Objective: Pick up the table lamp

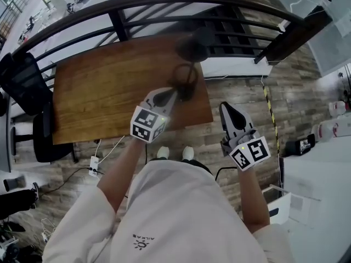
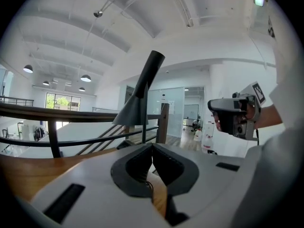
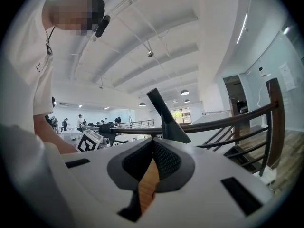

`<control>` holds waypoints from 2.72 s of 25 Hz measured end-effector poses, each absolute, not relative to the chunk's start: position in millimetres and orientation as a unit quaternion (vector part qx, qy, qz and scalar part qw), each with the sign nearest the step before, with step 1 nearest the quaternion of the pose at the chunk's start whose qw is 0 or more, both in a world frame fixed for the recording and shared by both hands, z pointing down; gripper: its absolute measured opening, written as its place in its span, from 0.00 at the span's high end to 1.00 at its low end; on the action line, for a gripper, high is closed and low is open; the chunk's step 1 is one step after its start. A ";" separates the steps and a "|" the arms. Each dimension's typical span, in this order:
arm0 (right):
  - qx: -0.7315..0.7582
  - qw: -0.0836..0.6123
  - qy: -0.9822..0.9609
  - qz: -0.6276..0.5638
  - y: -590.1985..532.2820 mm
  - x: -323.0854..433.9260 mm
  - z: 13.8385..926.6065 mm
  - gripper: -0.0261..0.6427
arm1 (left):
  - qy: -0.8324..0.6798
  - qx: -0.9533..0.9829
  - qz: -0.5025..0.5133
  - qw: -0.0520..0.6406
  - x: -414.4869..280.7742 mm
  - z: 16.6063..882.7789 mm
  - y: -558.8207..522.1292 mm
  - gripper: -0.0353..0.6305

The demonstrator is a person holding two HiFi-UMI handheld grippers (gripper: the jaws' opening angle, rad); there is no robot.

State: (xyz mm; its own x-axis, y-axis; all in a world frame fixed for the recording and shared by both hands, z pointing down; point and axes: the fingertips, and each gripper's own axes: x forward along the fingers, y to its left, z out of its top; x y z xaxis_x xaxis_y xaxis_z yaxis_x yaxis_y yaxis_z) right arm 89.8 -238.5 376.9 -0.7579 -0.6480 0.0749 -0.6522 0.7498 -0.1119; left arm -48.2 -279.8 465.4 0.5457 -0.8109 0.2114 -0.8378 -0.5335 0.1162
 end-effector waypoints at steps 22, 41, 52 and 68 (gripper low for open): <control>0.429 0.016 -0.898 0.098 -208.8 59.2 428.1 0.94 | -0.364 0.927 0.058 0.068 -32.5 490.4 -322.8 0.93; 0.448 0.002 -0.888 0.104 -247.1 45.5 431.9 0.94 | -0.358 0.928 0.065 0.085 -13.1 497.9 -351.7 0.81; 0.440 0.006 -0.890 0.117 -259.6 51.5 434.3 0.94 | -0.371 0.920 0.084 0.091 -2.8 504.5 -365.5 0.76; 0.432 0.011 -0.894 0.120 -276.2 56.0 437.4 0.94 | -0.386 0.915 0.083 0.084 -1.0 506.1 -385.4 0.76</control>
